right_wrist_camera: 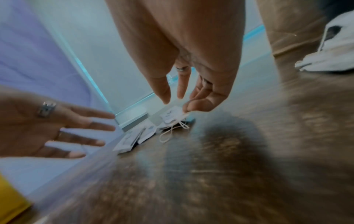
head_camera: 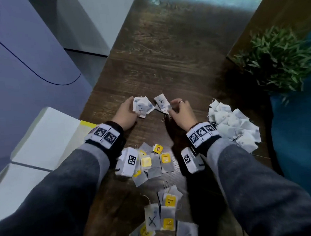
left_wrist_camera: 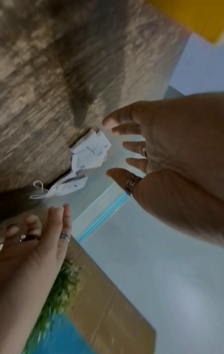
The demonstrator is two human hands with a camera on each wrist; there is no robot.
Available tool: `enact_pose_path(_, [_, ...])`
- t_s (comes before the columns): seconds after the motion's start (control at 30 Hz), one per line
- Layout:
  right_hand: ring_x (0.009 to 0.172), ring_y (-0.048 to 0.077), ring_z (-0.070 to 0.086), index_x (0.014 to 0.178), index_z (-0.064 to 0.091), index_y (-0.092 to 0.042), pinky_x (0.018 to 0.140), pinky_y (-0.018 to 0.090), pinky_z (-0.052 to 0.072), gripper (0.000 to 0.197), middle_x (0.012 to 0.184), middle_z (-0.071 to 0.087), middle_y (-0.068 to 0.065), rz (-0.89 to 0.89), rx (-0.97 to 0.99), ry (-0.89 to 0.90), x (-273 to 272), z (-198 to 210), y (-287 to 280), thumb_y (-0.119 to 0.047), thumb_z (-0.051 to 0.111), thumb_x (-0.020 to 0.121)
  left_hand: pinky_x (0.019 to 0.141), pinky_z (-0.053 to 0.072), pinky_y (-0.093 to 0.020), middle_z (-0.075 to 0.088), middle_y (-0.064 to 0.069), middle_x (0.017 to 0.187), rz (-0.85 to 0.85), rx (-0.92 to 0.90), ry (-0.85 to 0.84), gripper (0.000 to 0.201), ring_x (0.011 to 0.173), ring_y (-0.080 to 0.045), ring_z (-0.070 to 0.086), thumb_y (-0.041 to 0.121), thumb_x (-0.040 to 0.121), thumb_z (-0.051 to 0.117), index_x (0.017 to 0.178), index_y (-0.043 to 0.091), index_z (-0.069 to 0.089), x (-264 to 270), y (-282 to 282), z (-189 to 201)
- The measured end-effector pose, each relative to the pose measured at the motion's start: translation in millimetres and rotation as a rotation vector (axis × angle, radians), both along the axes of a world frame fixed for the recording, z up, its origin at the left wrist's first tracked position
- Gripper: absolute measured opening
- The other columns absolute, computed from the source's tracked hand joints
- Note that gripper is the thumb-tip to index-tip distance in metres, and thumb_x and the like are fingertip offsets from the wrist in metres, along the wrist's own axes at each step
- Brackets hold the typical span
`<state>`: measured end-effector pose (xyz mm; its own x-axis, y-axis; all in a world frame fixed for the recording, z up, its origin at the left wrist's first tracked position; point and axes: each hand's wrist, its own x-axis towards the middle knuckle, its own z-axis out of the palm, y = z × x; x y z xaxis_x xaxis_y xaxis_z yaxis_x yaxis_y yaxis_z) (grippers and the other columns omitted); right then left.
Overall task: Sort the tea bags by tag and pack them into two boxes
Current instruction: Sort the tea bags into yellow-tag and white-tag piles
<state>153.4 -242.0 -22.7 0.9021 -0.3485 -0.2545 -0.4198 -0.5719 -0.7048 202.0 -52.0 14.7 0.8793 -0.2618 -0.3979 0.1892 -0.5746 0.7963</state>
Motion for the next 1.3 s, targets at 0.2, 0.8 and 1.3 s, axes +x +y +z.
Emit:
enact_pose_path(0.2, [0.1,0.019,0.055,0.109,0.06,-0.017,0.089,0.031,0.045,0.042,0.108,0.057,0.004,0.405,-0.05,0.234,-69.7,-1.3,17.7,-0.041,0.072,0.076,0.07,0.05,-0.021,0.059,-0.003,0.118,-0.038,-0.088,0.136,0.039,0.084,-0.014,0.058,0.002,0.091,0.052,0.129,0.011,0.05,-55.7,16.6,4.9])
enact_pose_path(0.8, [0.058,0.001,0.041,0.071,0.066,-0.014,0.061,0.009,0.03,0.016,0.063,0.036,-0.004,0.139,0.107,-0.374,-155.6,15.7,31.9,0.001,0.072,0.072,0.07,0.049,-0.017,0.066,-0.003,0.086,0.018,-0.206,-0.08,0.004,0.08,-0.014,0.061,0.016,0.086,0.064,0.09,0.016,0.063,-101.5,37.9,8.5])
enact_pose_path(1.3, [0.081,0.013,0.06,0.077,0.069,-0.023,0.071,0.017,0.045,0.022,0.086,0.065,-0.004,0.109,0.232,-0.593,-164.9,51.9,67.9,-0.002,0.067,0.072,0.066,0.056,-0.035,0.059,-0.009,0.082,0.362,-1.258,0.939,0.075,0.063,-0.018,0.058,0.066,0.078,0.045,0.118,0.004,0.061,-120.2,61.7,32.8])
